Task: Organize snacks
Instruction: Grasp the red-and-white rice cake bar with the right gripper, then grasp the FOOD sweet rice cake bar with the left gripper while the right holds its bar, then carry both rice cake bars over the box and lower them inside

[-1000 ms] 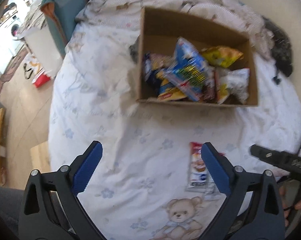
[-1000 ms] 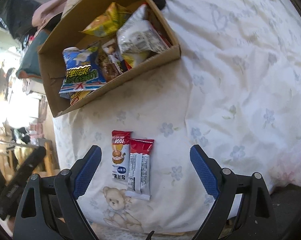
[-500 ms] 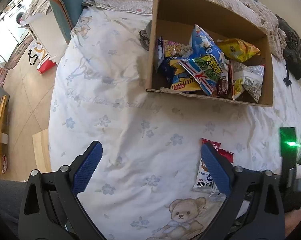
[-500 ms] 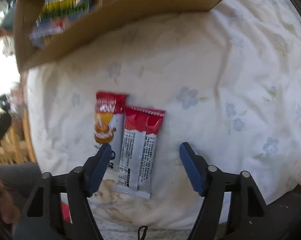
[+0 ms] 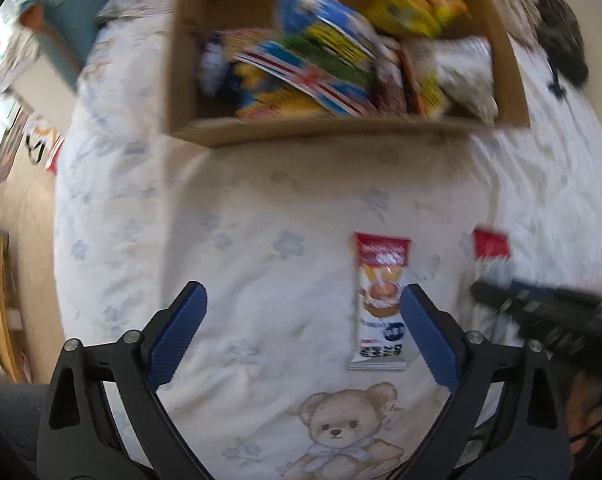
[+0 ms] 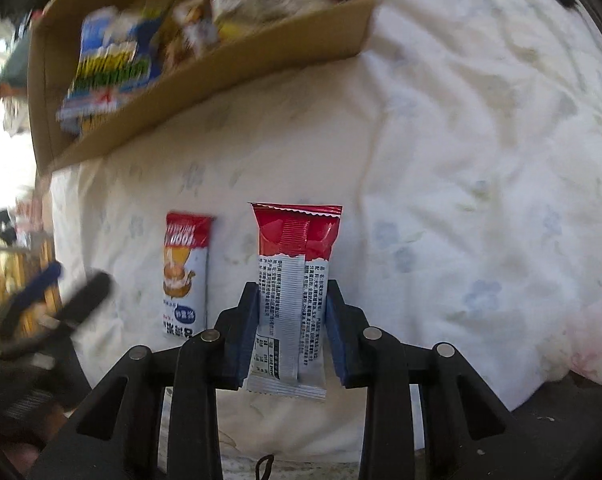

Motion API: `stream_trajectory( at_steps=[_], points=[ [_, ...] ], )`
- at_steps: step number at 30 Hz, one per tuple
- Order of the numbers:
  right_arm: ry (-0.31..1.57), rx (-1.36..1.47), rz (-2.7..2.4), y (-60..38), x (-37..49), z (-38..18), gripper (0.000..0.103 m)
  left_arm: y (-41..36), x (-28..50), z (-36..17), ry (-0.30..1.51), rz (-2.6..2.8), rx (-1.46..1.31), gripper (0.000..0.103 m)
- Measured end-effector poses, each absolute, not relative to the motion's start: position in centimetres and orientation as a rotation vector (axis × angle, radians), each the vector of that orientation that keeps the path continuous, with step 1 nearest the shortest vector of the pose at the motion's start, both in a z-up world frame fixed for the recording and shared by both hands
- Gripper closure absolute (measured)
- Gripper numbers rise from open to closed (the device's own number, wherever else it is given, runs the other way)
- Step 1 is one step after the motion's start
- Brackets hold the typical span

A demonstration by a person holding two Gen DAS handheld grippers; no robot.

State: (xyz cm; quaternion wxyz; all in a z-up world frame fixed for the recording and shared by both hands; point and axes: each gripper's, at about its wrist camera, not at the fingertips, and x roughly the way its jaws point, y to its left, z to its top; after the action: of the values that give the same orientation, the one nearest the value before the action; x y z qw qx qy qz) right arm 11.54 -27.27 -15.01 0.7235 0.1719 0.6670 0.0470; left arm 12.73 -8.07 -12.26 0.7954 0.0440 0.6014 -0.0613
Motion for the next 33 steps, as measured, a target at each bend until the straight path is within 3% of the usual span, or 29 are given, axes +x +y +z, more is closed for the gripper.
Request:
stream_trajectory(
  at_steps=[11,16,17,33],
  points=[
    [1.395,0.515,0.040,-32.6,10.2,-13.2,0.070,-14.0,11.6,-16.7,1.373,-0.286,0.227,0.021],
    [1.392,0.524,0.042,-32.4,10.2,-13.1,0.070,-15.3,11.3,-17.2,1.370,-0.315,0.278,0.056],
    [1.392,0.521,0.047,-32.2,10.2,-13.1,0.070,-15.2,11.3,-17.2,1.360,-0.304,0.295,0.074],
    [1.397,0.493,0.061,-30.9,10.7,-13.6,0.070,-9.9,11.3,-14.6,1.319,-0.191,0.165,0.075]
  ],
)
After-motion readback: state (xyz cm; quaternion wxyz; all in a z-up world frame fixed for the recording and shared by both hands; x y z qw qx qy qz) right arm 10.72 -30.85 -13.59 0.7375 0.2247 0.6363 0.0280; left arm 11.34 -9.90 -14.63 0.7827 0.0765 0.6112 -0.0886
